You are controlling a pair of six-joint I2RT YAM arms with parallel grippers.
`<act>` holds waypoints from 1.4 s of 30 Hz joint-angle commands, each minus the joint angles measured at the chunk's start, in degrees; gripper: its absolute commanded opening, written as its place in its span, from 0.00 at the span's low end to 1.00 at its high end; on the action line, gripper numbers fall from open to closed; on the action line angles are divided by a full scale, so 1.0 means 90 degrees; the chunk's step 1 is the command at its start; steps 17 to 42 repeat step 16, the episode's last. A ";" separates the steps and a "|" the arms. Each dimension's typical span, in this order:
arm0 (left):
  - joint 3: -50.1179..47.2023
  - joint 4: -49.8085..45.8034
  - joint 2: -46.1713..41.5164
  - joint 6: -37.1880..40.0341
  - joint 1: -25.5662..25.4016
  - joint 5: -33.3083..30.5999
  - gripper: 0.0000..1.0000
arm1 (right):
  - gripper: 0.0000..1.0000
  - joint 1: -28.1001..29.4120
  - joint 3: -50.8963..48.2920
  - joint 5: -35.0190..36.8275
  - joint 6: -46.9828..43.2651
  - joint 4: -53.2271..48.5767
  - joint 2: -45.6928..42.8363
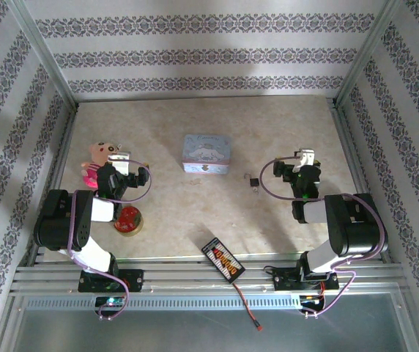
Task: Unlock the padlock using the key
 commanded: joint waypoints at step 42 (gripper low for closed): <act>0.0067 -0.0046 -0.0037 -0.0041 0.0051 0.0101 0.99 | 0.98 0.0071 0.0049 0.0626 0.0027 0.0033 -0.0015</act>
